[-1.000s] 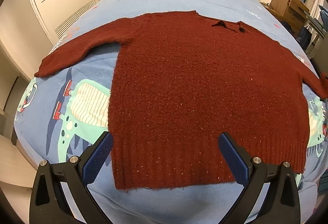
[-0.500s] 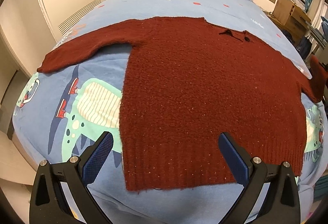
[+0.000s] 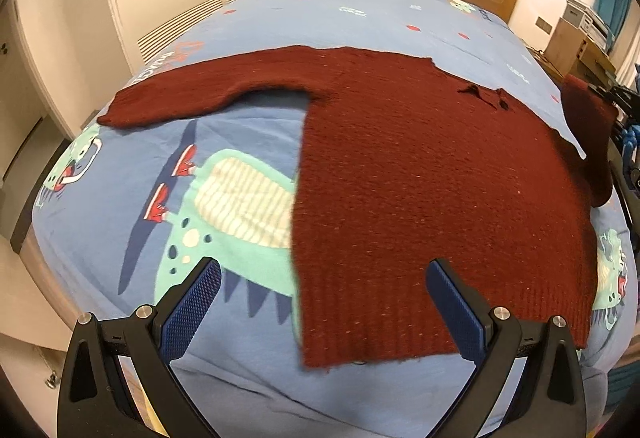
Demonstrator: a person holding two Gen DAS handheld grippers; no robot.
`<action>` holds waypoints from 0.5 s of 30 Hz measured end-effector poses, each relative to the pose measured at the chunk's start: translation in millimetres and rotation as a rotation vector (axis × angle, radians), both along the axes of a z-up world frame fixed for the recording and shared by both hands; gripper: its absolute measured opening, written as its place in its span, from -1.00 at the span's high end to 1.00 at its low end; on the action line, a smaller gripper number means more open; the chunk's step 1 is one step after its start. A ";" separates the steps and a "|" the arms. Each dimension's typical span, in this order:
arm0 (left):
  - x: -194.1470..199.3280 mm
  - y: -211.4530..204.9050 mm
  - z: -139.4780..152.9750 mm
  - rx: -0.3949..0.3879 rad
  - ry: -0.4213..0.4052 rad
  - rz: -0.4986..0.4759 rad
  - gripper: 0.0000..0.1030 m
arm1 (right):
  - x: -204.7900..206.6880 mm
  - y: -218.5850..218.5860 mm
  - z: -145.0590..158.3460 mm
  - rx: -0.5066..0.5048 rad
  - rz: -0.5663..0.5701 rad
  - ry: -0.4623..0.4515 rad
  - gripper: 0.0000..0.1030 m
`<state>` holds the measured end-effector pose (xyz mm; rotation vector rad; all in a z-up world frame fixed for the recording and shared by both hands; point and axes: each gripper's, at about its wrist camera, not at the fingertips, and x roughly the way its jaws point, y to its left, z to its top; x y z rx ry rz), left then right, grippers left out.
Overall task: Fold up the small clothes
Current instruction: 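Lift the sleeve with the right gripper and fold it across the sweater body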
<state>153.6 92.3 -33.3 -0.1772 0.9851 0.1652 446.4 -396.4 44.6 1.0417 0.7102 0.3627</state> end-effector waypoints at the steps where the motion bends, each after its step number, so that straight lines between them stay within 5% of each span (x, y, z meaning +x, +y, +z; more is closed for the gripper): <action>1: -2.1 2.9 0.0 -0.001 -0.002 0.004 -0.96 | 3.0 10.3 1.8 -0.003 0.016 -0.001 0.86; 15: -12.0 21.7 -4.3 -0.009 0.003 0.038 -0.96 | 29.1 141.9 -23.9 -0.093 0.243 0.064 0.83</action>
